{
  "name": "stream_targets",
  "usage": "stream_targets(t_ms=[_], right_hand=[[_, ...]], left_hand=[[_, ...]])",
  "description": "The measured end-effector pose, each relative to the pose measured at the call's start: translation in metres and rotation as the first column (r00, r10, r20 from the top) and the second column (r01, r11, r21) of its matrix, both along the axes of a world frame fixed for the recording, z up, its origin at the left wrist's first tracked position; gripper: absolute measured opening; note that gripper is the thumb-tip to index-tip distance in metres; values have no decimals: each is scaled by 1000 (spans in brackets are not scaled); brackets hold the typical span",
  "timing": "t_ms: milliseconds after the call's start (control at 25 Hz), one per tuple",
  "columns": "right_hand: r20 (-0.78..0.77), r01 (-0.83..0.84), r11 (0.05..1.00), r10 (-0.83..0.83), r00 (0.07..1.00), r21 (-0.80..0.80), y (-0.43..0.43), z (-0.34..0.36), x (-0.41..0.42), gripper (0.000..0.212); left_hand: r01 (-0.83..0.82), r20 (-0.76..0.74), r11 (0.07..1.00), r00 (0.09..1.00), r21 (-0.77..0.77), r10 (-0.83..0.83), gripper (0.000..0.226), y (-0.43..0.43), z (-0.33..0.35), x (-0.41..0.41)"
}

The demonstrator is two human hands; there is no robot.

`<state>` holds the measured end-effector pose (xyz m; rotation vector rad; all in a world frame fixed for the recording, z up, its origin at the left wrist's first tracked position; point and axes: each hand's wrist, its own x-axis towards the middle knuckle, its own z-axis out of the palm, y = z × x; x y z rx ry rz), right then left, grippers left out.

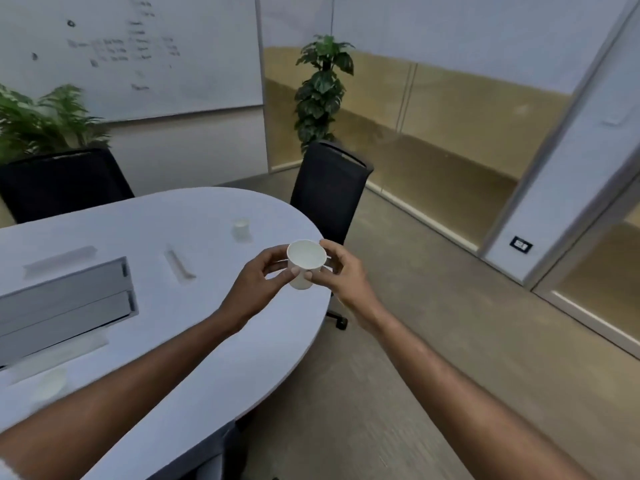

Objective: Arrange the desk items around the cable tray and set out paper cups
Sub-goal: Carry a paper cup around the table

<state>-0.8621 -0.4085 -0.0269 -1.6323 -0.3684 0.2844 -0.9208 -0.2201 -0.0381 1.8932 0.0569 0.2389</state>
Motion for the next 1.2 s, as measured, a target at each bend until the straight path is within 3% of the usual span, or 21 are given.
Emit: stream_targets(t_ms=[360,720,960,1200], right_hand=[[-46,184,983,-184,982,-17,-107,-31,165,74],[-95,332,943,-329,940,21,-193,-35,342,87],[-152,348,936,-335,930,62,-246,-66,469,79],[-157,253,960,-233,960,120,-305,-72,639,68]], left_hand=[[187,40,978,982,-97,-184,52,-102,-46,203],[263,46,932,965,-251,-260,54,-197,-47,396],[220,-6,927,973,-305,-233,55,-257,-72,521],[144,-5,948,988,-284,-152,51,-317,-79,681]])
